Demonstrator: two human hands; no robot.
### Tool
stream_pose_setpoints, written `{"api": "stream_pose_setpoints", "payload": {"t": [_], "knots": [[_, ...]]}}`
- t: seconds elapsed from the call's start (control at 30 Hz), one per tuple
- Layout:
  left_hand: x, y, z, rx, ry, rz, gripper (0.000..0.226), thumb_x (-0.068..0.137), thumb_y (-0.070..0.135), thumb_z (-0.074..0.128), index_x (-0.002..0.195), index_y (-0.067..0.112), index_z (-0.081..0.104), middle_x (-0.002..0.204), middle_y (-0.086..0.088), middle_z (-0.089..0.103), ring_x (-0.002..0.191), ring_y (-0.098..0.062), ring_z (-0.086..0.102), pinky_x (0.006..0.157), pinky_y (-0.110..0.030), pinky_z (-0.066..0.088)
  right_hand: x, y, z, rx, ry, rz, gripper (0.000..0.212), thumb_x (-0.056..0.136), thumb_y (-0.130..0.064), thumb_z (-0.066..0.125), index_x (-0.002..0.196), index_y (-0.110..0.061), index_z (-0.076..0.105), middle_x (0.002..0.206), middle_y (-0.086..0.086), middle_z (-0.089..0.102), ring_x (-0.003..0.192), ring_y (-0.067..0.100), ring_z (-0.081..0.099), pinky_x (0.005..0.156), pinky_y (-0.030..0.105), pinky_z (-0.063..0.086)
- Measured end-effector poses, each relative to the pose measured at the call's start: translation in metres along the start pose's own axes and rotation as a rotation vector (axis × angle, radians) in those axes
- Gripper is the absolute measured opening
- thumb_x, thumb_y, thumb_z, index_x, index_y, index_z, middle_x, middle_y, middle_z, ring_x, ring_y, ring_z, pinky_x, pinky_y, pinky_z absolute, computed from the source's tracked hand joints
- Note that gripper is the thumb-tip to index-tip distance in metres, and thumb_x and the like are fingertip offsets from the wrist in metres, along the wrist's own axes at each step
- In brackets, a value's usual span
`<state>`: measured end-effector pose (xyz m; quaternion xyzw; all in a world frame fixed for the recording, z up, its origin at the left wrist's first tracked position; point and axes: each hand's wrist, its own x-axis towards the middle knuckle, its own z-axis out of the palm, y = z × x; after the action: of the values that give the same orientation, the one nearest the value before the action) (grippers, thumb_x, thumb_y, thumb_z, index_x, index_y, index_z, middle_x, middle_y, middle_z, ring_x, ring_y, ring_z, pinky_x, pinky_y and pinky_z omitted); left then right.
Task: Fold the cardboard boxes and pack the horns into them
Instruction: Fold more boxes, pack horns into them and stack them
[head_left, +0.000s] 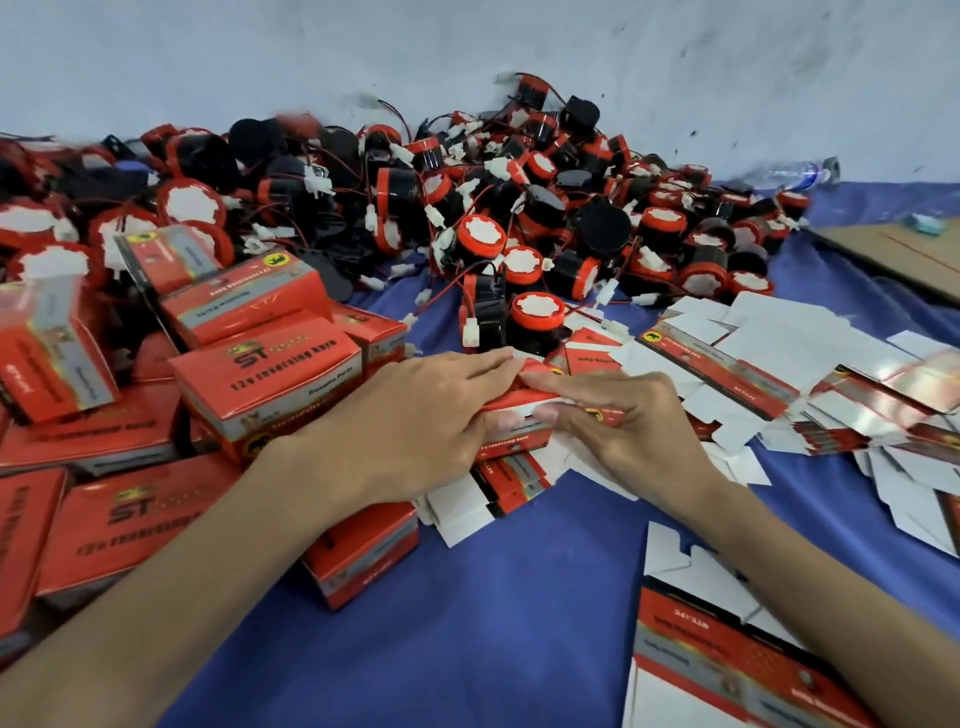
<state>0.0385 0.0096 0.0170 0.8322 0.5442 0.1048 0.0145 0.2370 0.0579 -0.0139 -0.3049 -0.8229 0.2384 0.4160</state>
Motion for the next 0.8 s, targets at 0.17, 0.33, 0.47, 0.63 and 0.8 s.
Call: {"api": "stream_pose_setpoints", "payload": {"t": [0.17, 0.33, 0.47, 0.63, 0.8], "knots": [[0.0, -0.003, 0.009, -0.077, -0.086, -0.006, 0.068, 0.094, 0.056, 0.014, 0.154, 0.027, -0.001, 0.159, 0.018, 0.005, 0.14, 0.001, 0.005, 0.114, -0.023, 0.016, -0.003, 0.003, 0.005, 0.036, 0.04, 0.028, 0.03, 0.083, -0.024, 0.07, 0.112, -0.023, 0.065, 0.1, -0.008, 0.071, 0.088, 0.011, 0.072, 0.078, 0.029, 0.057], [-0.005, -0.004, 0.006, 0.01, -0.173, 0.015, 0.077, 0.084, 0.065, 0.002, 0.149, 0.03, -0.019, 0.153, 0.028, -0.019, 0.138, 0.006, -0.008, 0.115, -0.035, 0.029, -0.004, 0.005, 0.008, -0.173, 0.051, -0.162, 0.03, 0.088, -0.023, 0.066, 0.117, -0.017, 0.061, 0.089, 0.007, 0.076, 0.085, 0.018, 0.072, 0.078, 0.031, 0.054], [-0.007, -0.001, 0.009, 0.105, -0.105, 0.016, 0.069, 0.098, 0.056, 0.015, 0.15, 0.027, -0.019, 0.153, 0.025, -0.023, 0.141, -0.002, -0.001, 0.097, -0.03, 0.045, -0.005, 0.01, 0.005, -0.316, -0.018, -0.257, 0.035, 0.092, -0.021, 0.061, 0.125, -0.013, 0.056, 0.105, 0.007, 0.073, 0.117, 0.019, 0.059, 0.101, 0.029, 0.044], [-0.008, 0.002, 0.013, 0.126, 0.011, -0.039, 0.072, 0.095, 0.059, 0.02, 0.151, 0.027, -0.01, 0.157, 0.017, 0.0, 0.133, -0.011, 0.023, 0.079, -0.024, 0.039, -0.008, 0.012, 0.005, -0.481, -0.125, -0.345, 0.041, 0.098, -0.014, 0.051, 0.137, -0.004, 0.044, 0.096, 0.019, 0.072, 0.13, 0.032, 0.045, 0.111, 0.025, 0.03], [-0.008, -0.001, 0.015, 0.128, 0.082, -0.067, 0.073, 0.09, 0.06, 0.018, 0.15, 0.031, -0.013, 0.144, 0.006, 0.021, 0.122, -0.018, 0.038, 0.089, -0.03, 0.047, -0.006, 0.005, 0.008, -0.484, -0.242, -0.345, 0.049, 0.101, -0.021, 0.044, 0.144, -0.006, 0.027, 0.123, 0.019, 0.064, 0.134, 0.03, 0.036, 0.118, 0.023, 0.015]]}}
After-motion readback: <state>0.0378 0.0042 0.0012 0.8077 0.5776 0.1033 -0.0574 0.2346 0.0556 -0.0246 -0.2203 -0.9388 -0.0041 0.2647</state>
